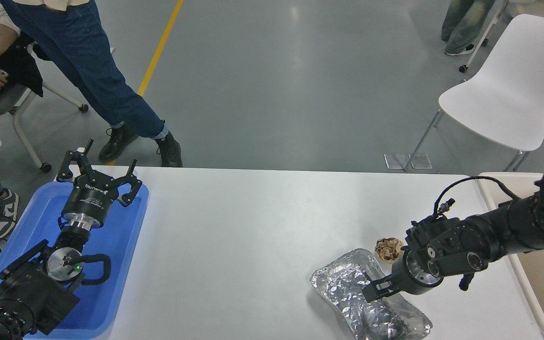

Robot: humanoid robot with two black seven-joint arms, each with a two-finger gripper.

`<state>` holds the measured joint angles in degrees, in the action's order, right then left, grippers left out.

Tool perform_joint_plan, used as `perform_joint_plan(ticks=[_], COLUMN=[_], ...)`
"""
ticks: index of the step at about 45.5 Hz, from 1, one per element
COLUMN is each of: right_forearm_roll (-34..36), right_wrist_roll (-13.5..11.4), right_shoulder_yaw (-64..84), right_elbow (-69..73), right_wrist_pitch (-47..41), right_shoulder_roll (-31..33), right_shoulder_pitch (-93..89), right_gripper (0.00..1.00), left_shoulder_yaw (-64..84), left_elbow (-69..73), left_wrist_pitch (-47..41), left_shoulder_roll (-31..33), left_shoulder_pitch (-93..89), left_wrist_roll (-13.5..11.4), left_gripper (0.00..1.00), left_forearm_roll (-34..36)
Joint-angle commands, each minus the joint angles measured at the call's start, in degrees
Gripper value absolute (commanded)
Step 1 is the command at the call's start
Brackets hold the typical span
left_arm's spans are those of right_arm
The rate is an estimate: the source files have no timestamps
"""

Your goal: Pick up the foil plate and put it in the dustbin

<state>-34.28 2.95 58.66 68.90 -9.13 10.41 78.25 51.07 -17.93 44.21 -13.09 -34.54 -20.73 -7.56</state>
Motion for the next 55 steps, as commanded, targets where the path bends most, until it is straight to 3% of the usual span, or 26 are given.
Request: perform_joint_plan(ticks=[1, 26, 38, 55], right_forearm_roll=[-1.6, -0.4, 0.0, 0.6], right_wrist_roll=[0.0, 0.0, 0.7, 0.8], right_shoulder_yaw=[0.8, 0.6, 0.8, 0.9], right_elbow=[-0.3, -0.2, 6.8, 17.0], right_wrist_pitch=[0.3, 0.2, -1.0, -18.3], right_shoulder_roll=[0.1, 0.7, 5.1, 13.1], right_shoulder_pitch=[-0.7, 0.1, 6.4, 25.1], right_gripper=[0.00, 0.00, 0.00, 0.00], left_shoulder_yaw=[0.0, 0.0, 0.0, 0.0], left_elbow=[0.0, 0.0, 0.0, 0.0], left_wrist_pitch=[0.1, 0.1, 0.0, 0.0], left_shoulder_roll=[0.0, 0.0, 0.1, 0.0], left_shoulder_pitch=[0.0, -0.1, -0.1, -0.1], left_wrist_roll=[0.0, 0.1, 0.2, 0.2], left_gripper=[1.00, 1.00, 1.00, 1.00], left_forearm_roll=[0.0, 0.0, 0.0, 0.0])
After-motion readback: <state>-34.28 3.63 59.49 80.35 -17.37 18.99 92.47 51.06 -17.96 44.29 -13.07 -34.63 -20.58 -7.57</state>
